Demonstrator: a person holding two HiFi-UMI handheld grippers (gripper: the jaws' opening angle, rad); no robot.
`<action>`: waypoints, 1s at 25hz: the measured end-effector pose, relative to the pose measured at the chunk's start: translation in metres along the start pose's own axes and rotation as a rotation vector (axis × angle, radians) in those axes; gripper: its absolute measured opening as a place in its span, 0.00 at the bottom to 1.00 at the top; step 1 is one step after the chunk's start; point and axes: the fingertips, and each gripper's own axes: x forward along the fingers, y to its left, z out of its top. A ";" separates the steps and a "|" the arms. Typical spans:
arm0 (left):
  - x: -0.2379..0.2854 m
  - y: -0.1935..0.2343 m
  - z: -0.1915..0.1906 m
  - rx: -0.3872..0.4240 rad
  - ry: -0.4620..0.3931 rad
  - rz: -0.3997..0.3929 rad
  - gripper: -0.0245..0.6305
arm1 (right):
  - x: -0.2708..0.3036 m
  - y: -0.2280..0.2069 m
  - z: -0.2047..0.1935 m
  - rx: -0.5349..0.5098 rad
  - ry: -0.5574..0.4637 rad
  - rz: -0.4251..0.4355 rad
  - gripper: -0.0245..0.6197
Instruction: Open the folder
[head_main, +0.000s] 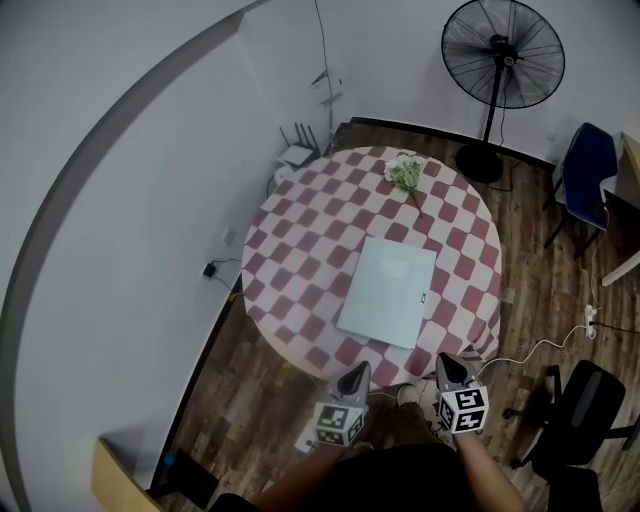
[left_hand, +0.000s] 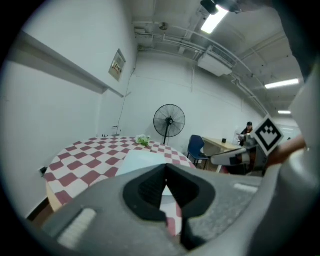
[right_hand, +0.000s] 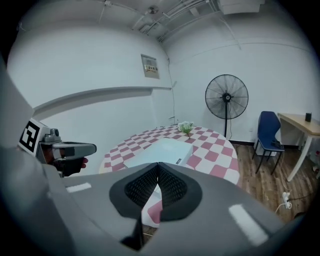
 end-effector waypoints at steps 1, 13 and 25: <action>0.008 0.003 -0.002 -0.011 0.013 0.004 0.04 | 0.011 -0.002 -0.002 -0.001 0.015 0.021 0.04; 0.098 0.020 -0.048 0.022 0.189 0.099 0.04 | 0.120 -0.032 -0.056 0.036 0.216 0.225 0.08; 0.149 0.016 -0.077 0.090 0.297 0.053 0.07 | 0.153 -0.032 -0.108 0.149 0.356 0.273 0.18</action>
